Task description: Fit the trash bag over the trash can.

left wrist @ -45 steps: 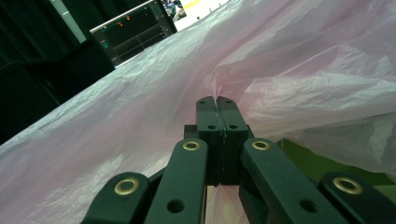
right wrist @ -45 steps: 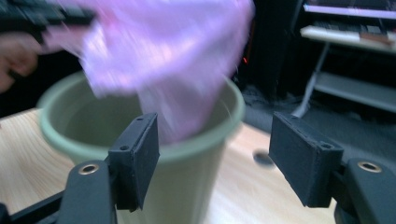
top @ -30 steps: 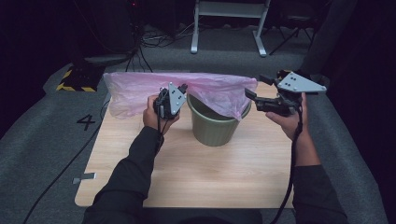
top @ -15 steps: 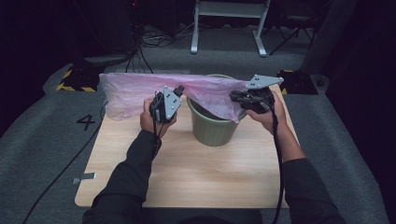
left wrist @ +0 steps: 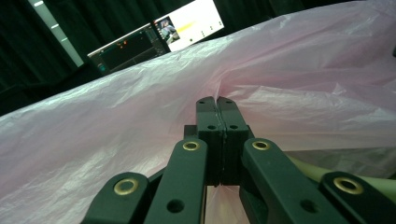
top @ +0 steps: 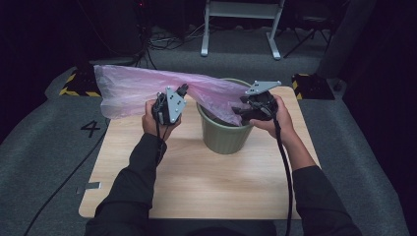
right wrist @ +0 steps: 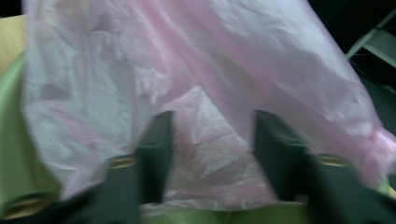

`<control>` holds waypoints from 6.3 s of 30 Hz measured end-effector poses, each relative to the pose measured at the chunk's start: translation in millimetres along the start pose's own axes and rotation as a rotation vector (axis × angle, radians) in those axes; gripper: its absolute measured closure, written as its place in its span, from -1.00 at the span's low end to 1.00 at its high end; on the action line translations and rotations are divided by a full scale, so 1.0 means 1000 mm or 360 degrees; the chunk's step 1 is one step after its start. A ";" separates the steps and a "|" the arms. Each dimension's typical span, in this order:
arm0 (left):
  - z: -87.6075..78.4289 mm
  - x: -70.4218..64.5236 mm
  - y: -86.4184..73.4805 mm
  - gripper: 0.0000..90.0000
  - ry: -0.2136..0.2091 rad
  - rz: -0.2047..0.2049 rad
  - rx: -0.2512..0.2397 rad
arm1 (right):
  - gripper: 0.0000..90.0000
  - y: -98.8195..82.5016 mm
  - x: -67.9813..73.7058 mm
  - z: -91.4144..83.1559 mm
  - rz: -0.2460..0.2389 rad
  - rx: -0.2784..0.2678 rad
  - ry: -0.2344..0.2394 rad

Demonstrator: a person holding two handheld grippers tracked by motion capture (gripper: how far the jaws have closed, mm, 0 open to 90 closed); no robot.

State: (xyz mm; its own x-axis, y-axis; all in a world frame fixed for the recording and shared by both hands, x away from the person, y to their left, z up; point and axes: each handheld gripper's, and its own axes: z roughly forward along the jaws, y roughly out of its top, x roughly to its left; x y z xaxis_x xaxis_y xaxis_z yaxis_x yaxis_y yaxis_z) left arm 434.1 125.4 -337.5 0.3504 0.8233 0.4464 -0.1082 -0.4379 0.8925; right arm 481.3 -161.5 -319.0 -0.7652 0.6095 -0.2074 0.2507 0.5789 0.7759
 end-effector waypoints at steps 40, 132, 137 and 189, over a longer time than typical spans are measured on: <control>-0.013 -0.036 -0.009 0.72 -0.0440 0.0020 0.0008 | 1.00 0.008 0.012 0.009 -0.0196 0.0061 0.0043; -0.081 -0.028 -0.002 -0.44 -0.0488 -0.0118 -0.0039 | 1.00 -0.036 0.002 -0.027 -0.0023 -0.0264 0.0147; -0.069 -0.016 -0.009 -0.54 -0.0548 -0.0198 0.0039 | 1.00 -0.046 0.000 -0.031 -0.0034 -0.0290 0.0196; -0.050 -0.119 0.009 0.92 -0.0890 0.0178 -0.0036 | 0.07 -0.034 0.092 -0.070 -0.0128 -0.0417 0.0280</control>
State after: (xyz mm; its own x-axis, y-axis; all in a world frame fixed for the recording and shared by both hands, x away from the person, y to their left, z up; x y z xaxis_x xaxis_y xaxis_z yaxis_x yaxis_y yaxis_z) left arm 344.4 41.3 -379.6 0.7741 0.4533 0.4419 -0.1907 -0.4987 0.8455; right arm 360.3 -163.1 -322.8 -0.8729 0.4512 -0.1858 0.0417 0.4484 0.8928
